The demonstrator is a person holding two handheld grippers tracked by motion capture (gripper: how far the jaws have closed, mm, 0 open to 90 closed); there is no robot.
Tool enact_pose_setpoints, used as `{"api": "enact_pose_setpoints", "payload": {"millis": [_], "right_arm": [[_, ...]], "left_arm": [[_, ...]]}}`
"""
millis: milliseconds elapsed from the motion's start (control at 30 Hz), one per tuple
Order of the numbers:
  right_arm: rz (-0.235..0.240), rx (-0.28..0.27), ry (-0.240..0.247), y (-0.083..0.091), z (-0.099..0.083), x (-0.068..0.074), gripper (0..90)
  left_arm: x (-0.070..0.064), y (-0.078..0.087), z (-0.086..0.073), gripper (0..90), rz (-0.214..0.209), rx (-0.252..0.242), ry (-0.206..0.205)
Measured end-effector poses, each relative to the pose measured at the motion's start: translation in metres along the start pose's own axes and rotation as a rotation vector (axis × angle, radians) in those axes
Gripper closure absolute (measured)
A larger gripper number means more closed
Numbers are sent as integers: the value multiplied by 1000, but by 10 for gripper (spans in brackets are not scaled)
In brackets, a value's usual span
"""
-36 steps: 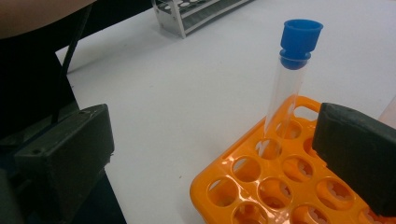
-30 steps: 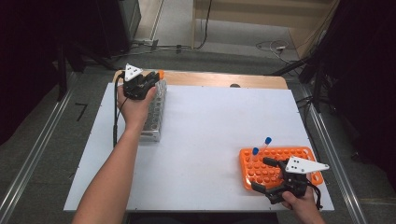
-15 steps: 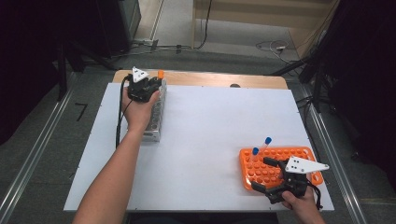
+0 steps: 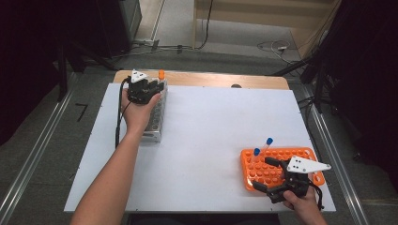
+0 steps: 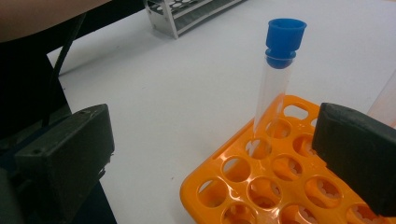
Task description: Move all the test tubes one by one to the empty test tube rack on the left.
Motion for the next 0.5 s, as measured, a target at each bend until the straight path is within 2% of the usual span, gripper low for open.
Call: {"api": "enact_pose_setpoints", "payload": {"millis": [100,167,267,433,500], "right_arm": [[-2,-4,-2,0,1,-1,0],[-7,-5,0,0,1,-1,0],[-16,-6,-12,-1,2,-3,0],[-36,-1,-30,-6,2,-5,18],[-48,2,-35,-8,2,-6,36]], "left_arm": [[-1,4,0,465,-17,3,27],[-3,10,-1,384,-48,-5,53],[-7,17,-2,258,-79,-10,54],[-20,36,-4,119,-146,-35,62],[-27,44,-5,83,-159,-41,46]]}}
Point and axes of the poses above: each handheld gripper's, and its own axes: y roughly backward along the jaws, z roughly out of its top, x roughly to its left, the point moved 2 cm from there along -y, roughly forward along the jaws, and after that the axes turned 2 degrees about z, right-handed, at the moved point
